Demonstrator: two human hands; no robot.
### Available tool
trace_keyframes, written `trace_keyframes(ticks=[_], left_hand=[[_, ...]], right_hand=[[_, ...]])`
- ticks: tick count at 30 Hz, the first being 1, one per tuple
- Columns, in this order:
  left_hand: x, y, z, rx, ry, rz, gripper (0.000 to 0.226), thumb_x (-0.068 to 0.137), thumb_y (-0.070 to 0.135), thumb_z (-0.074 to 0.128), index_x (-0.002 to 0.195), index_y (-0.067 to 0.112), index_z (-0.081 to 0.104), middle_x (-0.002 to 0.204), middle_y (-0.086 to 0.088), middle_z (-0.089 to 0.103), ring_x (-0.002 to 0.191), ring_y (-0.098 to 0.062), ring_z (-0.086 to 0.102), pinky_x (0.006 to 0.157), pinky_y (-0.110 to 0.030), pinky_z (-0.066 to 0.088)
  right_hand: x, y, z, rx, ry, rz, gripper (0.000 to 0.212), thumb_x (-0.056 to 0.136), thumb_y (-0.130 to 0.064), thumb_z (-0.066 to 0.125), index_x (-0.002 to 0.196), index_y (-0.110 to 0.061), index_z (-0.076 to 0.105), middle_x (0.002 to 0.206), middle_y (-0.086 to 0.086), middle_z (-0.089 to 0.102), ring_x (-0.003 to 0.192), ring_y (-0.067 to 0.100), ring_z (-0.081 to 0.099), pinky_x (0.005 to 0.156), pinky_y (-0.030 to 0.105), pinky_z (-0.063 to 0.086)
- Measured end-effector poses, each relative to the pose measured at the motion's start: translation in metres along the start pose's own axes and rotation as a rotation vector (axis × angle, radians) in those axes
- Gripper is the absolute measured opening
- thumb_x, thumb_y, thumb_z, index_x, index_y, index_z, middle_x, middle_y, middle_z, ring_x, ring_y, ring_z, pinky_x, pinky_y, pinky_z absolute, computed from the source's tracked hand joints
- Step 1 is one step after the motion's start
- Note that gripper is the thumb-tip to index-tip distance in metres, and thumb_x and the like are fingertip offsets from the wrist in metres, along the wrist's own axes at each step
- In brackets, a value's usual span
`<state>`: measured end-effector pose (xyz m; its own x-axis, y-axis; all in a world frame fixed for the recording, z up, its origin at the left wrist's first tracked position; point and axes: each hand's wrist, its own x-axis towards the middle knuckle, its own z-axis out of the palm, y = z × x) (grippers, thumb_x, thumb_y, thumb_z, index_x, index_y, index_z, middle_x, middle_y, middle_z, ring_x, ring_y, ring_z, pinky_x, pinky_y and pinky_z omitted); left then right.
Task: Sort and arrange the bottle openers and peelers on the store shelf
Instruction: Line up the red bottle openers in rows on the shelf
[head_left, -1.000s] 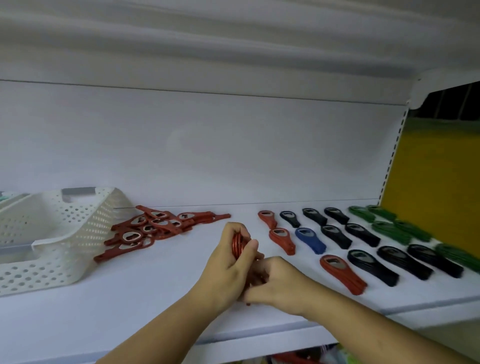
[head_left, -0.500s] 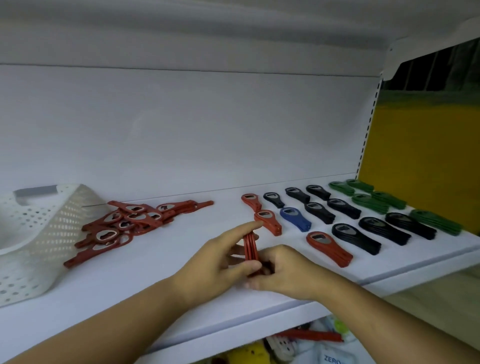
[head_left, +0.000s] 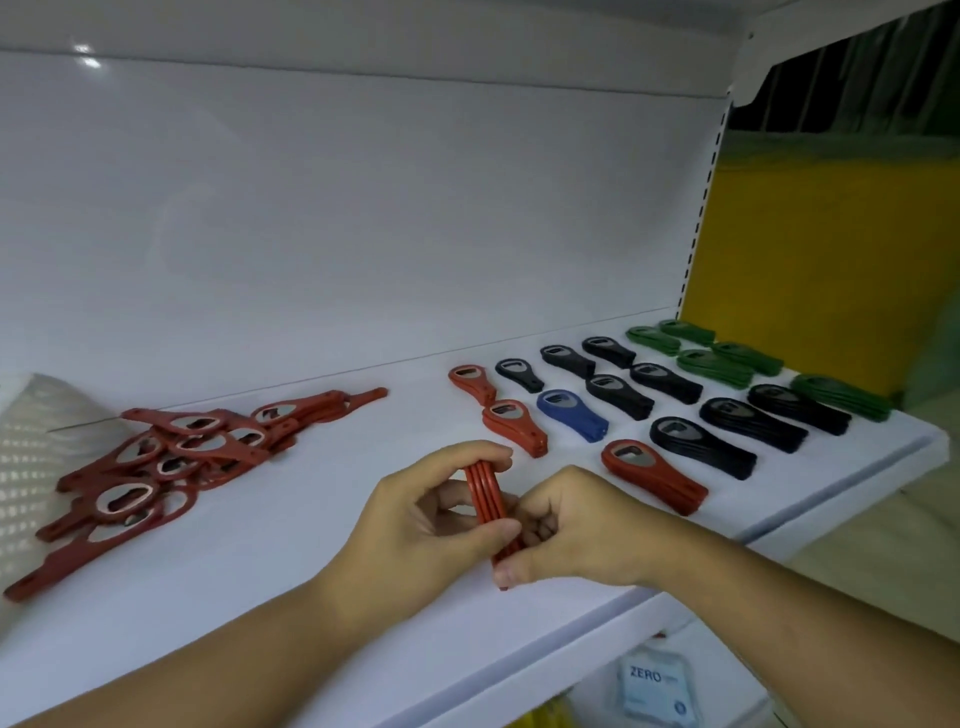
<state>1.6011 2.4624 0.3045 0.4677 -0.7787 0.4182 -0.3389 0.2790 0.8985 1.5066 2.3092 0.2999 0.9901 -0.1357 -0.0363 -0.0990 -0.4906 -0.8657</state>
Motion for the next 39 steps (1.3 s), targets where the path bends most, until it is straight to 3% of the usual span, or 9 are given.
trace_keyframes(ticks=[4,6,9,15,20,26,34,37,39], left_hand=[[-0.001,0.001,0.001,-0.092,0.005,0.008,0.043,0.066,0.0,0.078,0.098,0.026,0.068,0.097,-0.003,0.071,0.087,-0.024,0.071,0.073,-0.027,0.056],[-0.001,-0.001,-0.001,-0.131,0.008,0.009,0.041,0.065,0.0,0.073,0.096,0.026,0.068,0.098,0.0,0.071,0.092,-0.024,0.07,0.073,-0.026,0.056],[0.001,-0.006,-0.003,-0.195,-0.028,-0.03,0.04,0.064,0.0,0.072,0.094,0.026,0.068,0.102,-0.001,0.07,0.098,-0.023,0.068,0.075,-0.025,0.055],[0.007,-0.01,-0.014,-0.243,-0.078,-0.213,0.064,0.052,0.028,0.082,0.111,0.046,0.063,0.117,0.011,0.065,0.112,-0.005,0.06,0.097,-0.031,0.049],[0.013,-0.016,-0.017,-0.319,0.072,-0.411,0.021,0.086,0.016,0.066,0.105,0.025,0.07,0.108,0.003,0.07,0.109,-0.013,0.063,0.107,-0.037,0.041],[0.011,-0.019,-0.014,-0.133,0.027,-0.427,0.013,0.084,0.018,0.067,0.091,0.028,0.072,0.1,0.004,0.07,0.106,-0.015,0.062,0.107,-0.038,0.041],[0.012,-0.004,-0.016,-0.186,0.059,-0.448,0.034,0.091,-0.001,0.05,0.074,0.017,0.073,0.084,-0.001,0.071,0.088,-0.014,0.065,0.083,-0.024,0.053],[0.014,-0.001,-0.02,-0.161,0.103,-0.426,0.036,0.091,-0.003,0.046,0.071,0.016,0.069,0.072,0.002,0.069,0.073,-0.011,0.063,0.07,-0.022,0.052],[0.016,-0.002,-0.024,-0.126,0.196,-0.409,0.034,0.09,-0.004,0.046,0.07,0.013,0.067,0.065,0.001,0.067,0.063,-0.012,0.061,0.06,-0.02,0.048]], right_hand=[[-0.005,-0.005,-0.002,0.054,0.01,0.009,0.013,0.071,-0.021,0.083,0.069,-0.013,0.073,0.061,-0.001,0.056,0.061,0.009,0.047,0.062,0.027,0.038],[-0.007,-0.007,-0.001,0.068,0.034,0.011,0.021,0.073,-0.016,0.081,0.058,-0.023,0.07,0.054,-0.01,0.05,0.057,0.006,0.043,0.058,0.024,0.035],[-0.007,-0.01,0.001,0.045,0.056,0.056,0.014,0.072,-0.019,0.08,0.065,-0.012,0.07,0.058,-0.004,0.049,0.06,0.012,0.042,0.061,0.031,0.034],[-0.011,-0.027,-0.013,-0.122,0.021,0.194,0.039,0.078,-0.02,0.077,0.042,-0.027,0.062,0.043,-0.016,0.049,0.046,-0.002,0.042,0.054,0.012,0.033],[-0.021,-0.029,-0.041,-0.435,0.099,0.407,0.048,0.068,-0.031,0.081,0.044,-0.015,0.043,0.045,-0.006,0.028,0.047,0.012,0.026,0.051,0.026,0.021],[-0.014,-0.029,-0.064,-0.722,0.118,0.623,0.048,0.062,-0.032,0.079,0.041,-0.017,0.037,0.042,-0.004,0.034,0.046,0.014,0.037,0.044,0.021,0.027],[-0.006,-0.049,-0.063,-1.005,0.298,0.518,0.062,0.075,-0.069,0.058,0.054,-0.011,0.051,0.046,-0.004,0.035,0.042,0.01,0.032,0.046,0.025,0.028],[-0.001,-0.056,-0.054,-0.8,0.442,0.29,0.042,0.08,-0.061,0.058,0.073,-0.022,0.072,0.058,-0.008,0.063,0.052,0.005,0.056,0.062,0.025,0.051],[0.012,-0.054,-0.035,-0.664,0.352,0.251,0.032,0.082,-0.053,0.06,0.074,-0.025,0.072,0.064,-0.005,0.067,0.054,0.002,0.057,0.062,0.023,0.05]])
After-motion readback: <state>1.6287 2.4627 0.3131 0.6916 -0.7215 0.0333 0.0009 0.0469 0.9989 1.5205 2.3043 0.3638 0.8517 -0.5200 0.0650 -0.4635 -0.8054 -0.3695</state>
